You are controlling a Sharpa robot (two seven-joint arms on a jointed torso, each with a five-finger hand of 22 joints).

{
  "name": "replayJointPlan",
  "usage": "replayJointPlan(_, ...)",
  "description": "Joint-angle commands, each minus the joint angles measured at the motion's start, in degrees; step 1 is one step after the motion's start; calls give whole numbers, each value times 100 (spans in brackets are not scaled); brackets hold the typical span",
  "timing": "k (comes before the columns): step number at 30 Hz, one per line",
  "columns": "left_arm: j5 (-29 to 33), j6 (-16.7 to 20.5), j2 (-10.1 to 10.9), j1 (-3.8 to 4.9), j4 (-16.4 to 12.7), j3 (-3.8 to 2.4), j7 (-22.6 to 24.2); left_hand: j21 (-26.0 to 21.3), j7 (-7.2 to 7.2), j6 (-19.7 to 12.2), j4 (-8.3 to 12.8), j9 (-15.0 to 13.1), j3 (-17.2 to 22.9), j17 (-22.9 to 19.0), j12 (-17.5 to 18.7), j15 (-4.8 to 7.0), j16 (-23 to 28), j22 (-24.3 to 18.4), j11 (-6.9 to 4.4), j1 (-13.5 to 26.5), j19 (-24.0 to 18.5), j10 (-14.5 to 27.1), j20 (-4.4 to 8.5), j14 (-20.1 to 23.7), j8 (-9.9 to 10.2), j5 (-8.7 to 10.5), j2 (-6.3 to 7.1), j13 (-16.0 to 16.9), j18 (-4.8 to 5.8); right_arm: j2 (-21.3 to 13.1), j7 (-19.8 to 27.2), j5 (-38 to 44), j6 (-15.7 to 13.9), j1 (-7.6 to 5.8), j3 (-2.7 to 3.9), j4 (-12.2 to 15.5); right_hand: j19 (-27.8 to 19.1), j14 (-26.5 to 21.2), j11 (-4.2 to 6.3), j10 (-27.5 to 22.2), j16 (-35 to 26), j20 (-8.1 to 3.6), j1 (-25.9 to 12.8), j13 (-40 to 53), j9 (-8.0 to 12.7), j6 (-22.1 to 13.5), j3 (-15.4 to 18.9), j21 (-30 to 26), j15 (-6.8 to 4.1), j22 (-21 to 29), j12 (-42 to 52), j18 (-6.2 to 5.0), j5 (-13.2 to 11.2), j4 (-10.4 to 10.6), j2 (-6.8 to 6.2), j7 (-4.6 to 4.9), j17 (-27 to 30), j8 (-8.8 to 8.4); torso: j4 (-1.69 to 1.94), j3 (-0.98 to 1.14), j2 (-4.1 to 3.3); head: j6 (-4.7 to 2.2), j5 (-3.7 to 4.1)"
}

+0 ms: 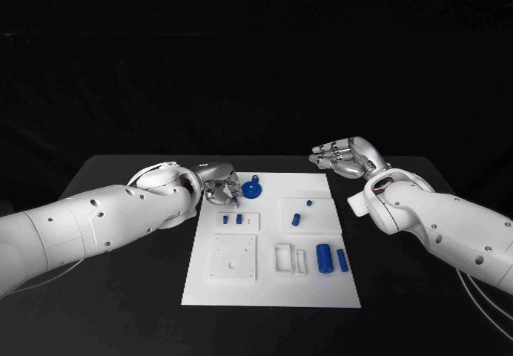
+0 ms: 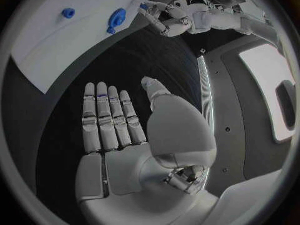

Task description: Assemble the parts on the task board

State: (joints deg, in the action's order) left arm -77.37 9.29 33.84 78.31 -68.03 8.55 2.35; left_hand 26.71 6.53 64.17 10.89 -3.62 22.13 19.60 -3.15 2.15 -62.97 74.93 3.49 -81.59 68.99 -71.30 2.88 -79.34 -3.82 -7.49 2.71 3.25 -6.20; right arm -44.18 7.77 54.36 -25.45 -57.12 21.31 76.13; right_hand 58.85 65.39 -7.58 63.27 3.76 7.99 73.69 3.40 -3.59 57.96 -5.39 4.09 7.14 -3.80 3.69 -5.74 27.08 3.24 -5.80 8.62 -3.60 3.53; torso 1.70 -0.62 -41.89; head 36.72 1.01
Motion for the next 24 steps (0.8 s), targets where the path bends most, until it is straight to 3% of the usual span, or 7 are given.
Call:
replayJointPlan(1, 30, -161, -16, 3, 11, 2, -1, -10, 5, -6, -9, 6, -35, 14, -20, -7, 25, 119, 12, -36, -33, -32, 26, -5, 26, -7, -15, 6, -98, -1, 72, 0, 70, 3, 3, 10, -9, 28, -15, -15, -27, -9, -1, -9, 8, -29, 31, -7, 7, 6, -26, -57, 17, 9, 35, 7, 8, -2, 4, -2, 1, 5, 7)
replayJointPlan(24, 34, -231, -55, -9, 17, 21, 17, -10, 3, 8, -28, 6, -47, 26, -20, -6, 31, 117, 11, -24, -21, -19, 28, 1, 27, -4, -33, 6, -90, 7, 73, -1, 76, 3, 3, 6, -16, 22, -17, -19, -27, -7, 1, -9, 8, -40, 32, -9, 9, 6, -26, -56, 20, 4, 40, 9, 8, -3, 2, -3, 0, 24, -1)
